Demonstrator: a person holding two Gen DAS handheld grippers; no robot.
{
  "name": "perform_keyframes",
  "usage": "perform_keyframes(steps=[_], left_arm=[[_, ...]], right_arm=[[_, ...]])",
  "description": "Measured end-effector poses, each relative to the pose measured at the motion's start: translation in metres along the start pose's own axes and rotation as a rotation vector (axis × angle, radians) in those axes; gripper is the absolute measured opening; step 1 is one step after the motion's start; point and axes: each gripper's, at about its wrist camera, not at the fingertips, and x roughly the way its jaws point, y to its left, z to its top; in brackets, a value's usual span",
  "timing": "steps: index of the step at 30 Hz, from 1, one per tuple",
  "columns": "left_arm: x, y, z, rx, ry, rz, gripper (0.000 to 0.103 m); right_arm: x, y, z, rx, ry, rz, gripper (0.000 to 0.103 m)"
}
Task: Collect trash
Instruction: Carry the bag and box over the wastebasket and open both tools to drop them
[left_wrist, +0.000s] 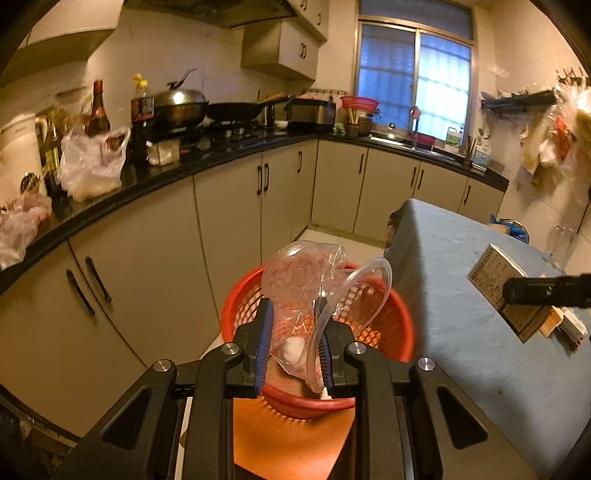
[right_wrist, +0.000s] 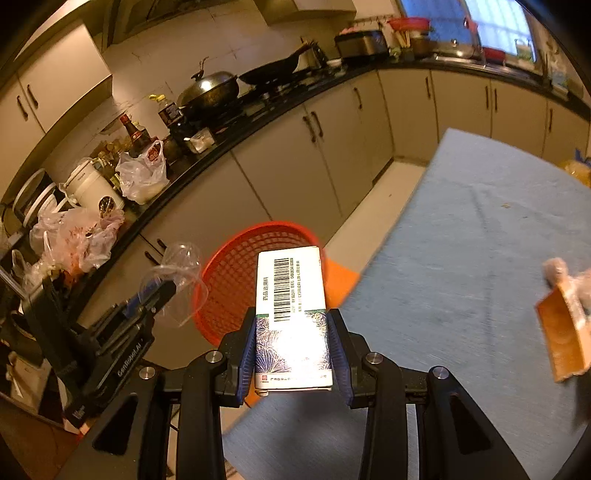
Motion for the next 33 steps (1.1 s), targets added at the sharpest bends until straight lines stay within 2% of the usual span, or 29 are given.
perform_keyframes(steps=[9,17,33], left_arm=[[0.041,0.015,-0.003,-0.021,0.076,-0.015,0.022],[0.062,0.015,-0.007,-0.007,0.105,-0.005,0.023],[0.074,0.011,-0.009,0.012,0.113,-0.011,0.023]], right_arm=[[0.077,0.015,0.027,0.056,0.092,0.091,0.039],[0.126,0.012,0.033,0.091,0.156,0.081,0.040],[0.145,-0.001,0.033,0.136,0.176,0.073,0.042]])
